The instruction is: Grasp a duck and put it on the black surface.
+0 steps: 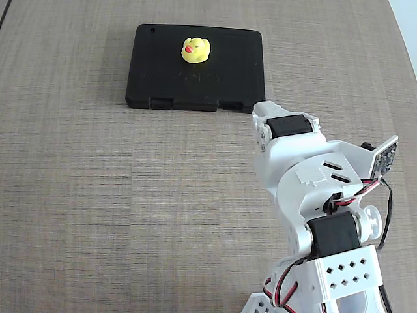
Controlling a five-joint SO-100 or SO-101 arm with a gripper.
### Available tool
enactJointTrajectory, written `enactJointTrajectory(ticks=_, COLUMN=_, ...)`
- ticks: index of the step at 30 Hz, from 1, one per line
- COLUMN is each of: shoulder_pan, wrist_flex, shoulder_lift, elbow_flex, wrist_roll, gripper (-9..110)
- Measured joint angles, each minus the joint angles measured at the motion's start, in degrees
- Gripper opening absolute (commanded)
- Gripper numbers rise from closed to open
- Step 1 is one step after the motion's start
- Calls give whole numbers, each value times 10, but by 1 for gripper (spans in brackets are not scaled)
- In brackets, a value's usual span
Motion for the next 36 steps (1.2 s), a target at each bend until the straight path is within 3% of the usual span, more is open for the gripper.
enactJointTrajectory(ticks=12, shoulder_pan=93, wrist_flex=8, shoulder_lift=64, elbow_flex=21, wrist_roll=0, gripper=0)
enactJointTrajectory(ticks=28, shoulder_pan=138, wrist_flex=225, shoulder_lift=74, elbow_flex=16, wrist_roll=0, gripper=0)
enactJointTrajectory(ticks=36, shoulder_pan=138, wrist_flex=276, shoulder_lift=74, elbow_flex=14, wrist_roll=0, gripper=0)
